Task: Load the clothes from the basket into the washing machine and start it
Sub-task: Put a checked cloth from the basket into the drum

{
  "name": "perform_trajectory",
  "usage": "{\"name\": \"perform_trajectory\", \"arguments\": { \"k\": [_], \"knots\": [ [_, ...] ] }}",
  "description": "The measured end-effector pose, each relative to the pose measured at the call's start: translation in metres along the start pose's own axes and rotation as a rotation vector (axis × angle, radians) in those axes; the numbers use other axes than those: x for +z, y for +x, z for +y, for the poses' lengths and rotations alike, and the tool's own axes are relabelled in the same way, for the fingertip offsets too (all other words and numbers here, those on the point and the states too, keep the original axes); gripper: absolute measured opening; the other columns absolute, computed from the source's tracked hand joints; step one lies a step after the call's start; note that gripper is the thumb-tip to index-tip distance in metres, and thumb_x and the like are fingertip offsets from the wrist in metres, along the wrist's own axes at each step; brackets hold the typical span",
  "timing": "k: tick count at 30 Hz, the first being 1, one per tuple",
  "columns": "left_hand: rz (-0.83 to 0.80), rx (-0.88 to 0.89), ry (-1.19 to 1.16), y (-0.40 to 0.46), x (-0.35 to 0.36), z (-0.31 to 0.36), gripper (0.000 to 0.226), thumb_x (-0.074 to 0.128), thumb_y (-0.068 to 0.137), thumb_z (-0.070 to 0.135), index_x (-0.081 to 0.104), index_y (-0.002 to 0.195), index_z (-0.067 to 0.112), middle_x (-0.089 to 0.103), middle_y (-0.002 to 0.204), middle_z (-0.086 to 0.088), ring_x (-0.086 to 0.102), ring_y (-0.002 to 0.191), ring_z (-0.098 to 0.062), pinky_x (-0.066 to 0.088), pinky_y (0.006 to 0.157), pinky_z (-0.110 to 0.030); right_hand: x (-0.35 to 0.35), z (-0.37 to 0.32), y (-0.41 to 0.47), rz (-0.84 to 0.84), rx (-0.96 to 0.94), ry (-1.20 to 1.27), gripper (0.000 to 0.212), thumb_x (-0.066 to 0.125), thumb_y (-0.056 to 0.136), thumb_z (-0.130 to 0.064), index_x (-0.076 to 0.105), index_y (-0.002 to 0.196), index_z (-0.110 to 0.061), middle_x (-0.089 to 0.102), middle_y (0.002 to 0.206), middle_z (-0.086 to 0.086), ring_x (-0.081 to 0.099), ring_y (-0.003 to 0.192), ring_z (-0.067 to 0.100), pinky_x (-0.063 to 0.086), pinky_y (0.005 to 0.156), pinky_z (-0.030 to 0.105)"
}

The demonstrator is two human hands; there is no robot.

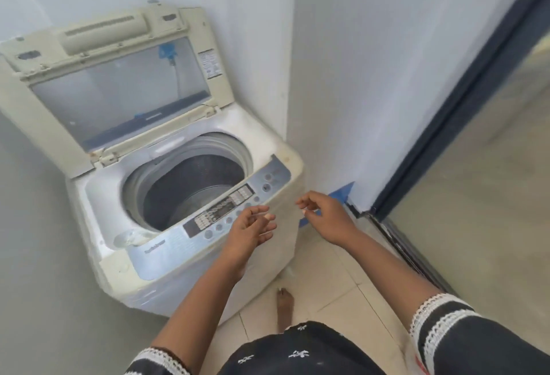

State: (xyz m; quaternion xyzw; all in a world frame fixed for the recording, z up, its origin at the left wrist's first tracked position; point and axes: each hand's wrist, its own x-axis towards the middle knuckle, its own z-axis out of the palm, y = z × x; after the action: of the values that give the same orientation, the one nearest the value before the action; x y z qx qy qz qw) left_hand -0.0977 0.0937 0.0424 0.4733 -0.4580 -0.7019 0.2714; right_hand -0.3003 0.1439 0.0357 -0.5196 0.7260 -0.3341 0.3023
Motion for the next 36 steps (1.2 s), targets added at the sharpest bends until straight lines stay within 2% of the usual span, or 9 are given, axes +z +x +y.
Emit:
{"name": "perform_trajectory", "arguments": {
  "k": [3, 8, 11, 15, 22, 24, 27, 31, 36],
  "knots": [
    [-0.105, -0.031, 0.060, -0.008, 0.035, -0.012, 0.020, 0.054, 0.101, 0.016, 0.059, 0.120, 0.015, 0.068, 0.120, -0.013, 0.066, 0.110, -0.029, 0.053, 0.094, -0.037, -0.026, 0.030, -0.041, 0.055, 0.088, 0.024, 0.027, 0.057, 0.090, -0.003, 0.068, 0.105, -0.024, 0.069, 0.102, -0.003, 0.064, 0.095, 0.014, 0.054, 0.089, 0.034],
    [-0.270, -0.066, 0.159, -0.014, 0.100, -0.027, 0.024, 0.059, 0.098, 0.017, 0.059, 0.121, 0.013, 0.067, 0.120, -0.015, 0.066, 0.106, -0.027, 0.053, 0.095, -0.038, -0.063, 0.083, -0.106, 0.146, 0.252, 0.102, 0.034, 0.057, 0.089, -0.006, 0.064, 0.095, -0.039, 0.070, 0.099, -0.008, 0.065, 0.088, 0.012, 0.053, 0.084, 0.031],
    [-0.360, -0.094, 0.237, -0.018, 0.139, -0.044, 0.022, 0.063, 0.095, 0.016, 0.061, 0.117, 0.014, 0.066, 0.119, -0.018, 0.067, 0.101, -0.024, 0.054, 0.093, -0.036, -0.078, 0.119, -0.144, 0.198, 0.344, 0.157, 0.033, 0.060, 0.088, -0.005, 0.066, 0.097, -0.035, 0.070, 0.095, -0.005, 0.064, 0.081, 0.010, 0.052, 0.081, 0.030],
    [-0.464, -0.176, 0.343, -0.030, 0.189, -0.077, 0.022, 0.062, 0.096, 0.017, 0.061, 0.118, 0.016, 0.067, 0.119, -0.017, 0.068, 0.105, -0.027, 0.054, 0.093, -0.036, -0.092, 0.171, -0.200, 0.216, 0.481, 0.205, 0.024, 0.060, 0.092, -0.006, 0.067, 0.102, -0.026, 0.066, 0.090, -0.008, 0.059, 0.078, 0.006, 0.046, 0.072, 0.019],
    [-0.622, -0.294, 0.532, -0.055, 0.304, -0.128, 0.020, 0.055, 0.099, 0.011, 0.059, 0.119, 0.011, 0.067, 0.118, -0.017, 0.066, 0.094, -0.020, 0.054, 0.093, -0.035, -0.143, 0.262, -0.299, 0.143, 0.674, 0.243, 0.025, 0.059, 0.088, -0.013, 0.065, 0.100, -0.034, 0.070, 0.098, -0.002, 0.066, 0.092, 0.021, 0.052, 0.082, 0.035],
    [-0.663, -0.319, 0.571, -0.062, 0.340, -0.144, 0.021, 0.058, 0.098, 0.013, 0.058, 0.119, 0.011, 0.066, 0.118, -0.019, 0.066, 0.095, -0.020, 0.054, 0.091, -0.033, -0.161, 0.285, -0.325, 0.137, 0.698, 0.243, 0.029, 0.057, 0.086, -0.008, 0.064, 0.099, -0.032, 0.072, 0.099, 0.004, 0.068, 0.093, 0.025, 0.052, 0.077, 0.030],
    [-0.702, -0.343, 0.625, -0.069, 0.386, -0.166, 0.023, 0.061, 0.096, 0.015, 0.059, 0.119, 0.011, 0.066, 0.118, -0.020, 0.066, 0.100, -0.023, 0.054, 0.087, -0.029, -0.183, 0.318, -0.354, 0.152, 0.715, 0.201, 0.029, 0.059, 0.089, -0.005, 0.065, 0.109, -0.024, 0.069, 0.102, -0.004, 0.064, 0.096, 0.017, 0.045, 0.075, 0.014],
    [-0.733, -0.354, 0.734, -0.073, 0.434, -0.191, 0.021, 0.062, 0.095, 0.016, 0.060, 0.116, 0.015, 0.068, 0.107, -0.008, 0.064, 0.103, -0.024, 0.051, 0.083, -0.026, -0.200, 0.364, -0.381, 0.189, 0.789, 0.243, 0.021, 0.061, 0.089, -0.019, 0.063, 0.107, -0.030, 0.068, 0.105, -0.004, 0.063, 0.096, 0.017, 0.052, 0.087, 0.033],
    [-0.739, -0.291, 0.962, -0.069, 0.471, -0.218, 0.019, 0.060, 0.096, 0.023, 0.060, 0.115, 0.019, 0.065, 0.111, 0.007, 0.058, 0.109, -0.017, 0.042, 0.085, -0.027, -0.211, 0.407, -0.391, 0.142, 0.873, 0.244, 0.024, 0.062, 0.089, -0.022, 0.066, 0.113, -0.023, 0.071, 0.109, 0.001, 0.064, 0.094, 0.016, 0.054, 0.086, 0.035]
  ]
}}
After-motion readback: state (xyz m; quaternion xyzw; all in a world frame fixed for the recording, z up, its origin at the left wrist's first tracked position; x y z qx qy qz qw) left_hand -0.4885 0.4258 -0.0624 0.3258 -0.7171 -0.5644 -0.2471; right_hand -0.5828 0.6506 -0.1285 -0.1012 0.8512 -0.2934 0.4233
